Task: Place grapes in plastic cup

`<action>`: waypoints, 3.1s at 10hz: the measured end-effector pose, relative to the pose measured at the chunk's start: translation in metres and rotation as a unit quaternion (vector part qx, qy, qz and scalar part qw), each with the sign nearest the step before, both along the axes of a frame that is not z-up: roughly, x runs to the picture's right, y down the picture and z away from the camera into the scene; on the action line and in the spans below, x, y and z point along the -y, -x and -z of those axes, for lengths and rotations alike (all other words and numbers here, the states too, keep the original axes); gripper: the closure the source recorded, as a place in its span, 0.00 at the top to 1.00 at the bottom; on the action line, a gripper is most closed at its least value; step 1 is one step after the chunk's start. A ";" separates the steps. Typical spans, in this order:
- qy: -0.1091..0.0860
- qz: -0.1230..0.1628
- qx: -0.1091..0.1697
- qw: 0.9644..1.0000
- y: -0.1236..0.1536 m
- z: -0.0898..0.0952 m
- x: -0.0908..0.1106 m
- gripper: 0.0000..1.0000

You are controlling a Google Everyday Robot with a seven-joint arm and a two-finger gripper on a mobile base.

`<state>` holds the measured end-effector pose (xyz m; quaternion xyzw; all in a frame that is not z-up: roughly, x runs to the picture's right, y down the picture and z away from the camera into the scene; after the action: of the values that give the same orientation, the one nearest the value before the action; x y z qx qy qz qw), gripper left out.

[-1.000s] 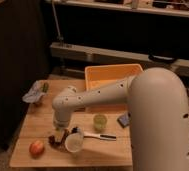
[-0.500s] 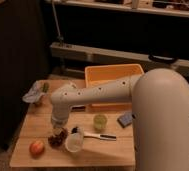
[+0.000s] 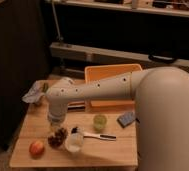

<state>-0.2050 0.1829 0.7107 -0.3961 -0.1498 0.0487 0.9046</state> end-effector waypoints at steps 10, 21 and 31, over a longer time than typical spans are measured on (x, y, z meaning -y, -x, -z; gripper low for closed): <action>-0.067 0.015 -0.036 0.997 0.004 0.030 0.039 0.46; 0.075 0.005 -0.052 0.996 -0.033 -0.073 -0.024 0.67; 0.103 0.060 -0.033 0.992 0.000 -0.053 -0.080 0.17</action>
<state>-0.2049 0.2629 0.7635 -0.4937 -0.0902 0.0224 0.8646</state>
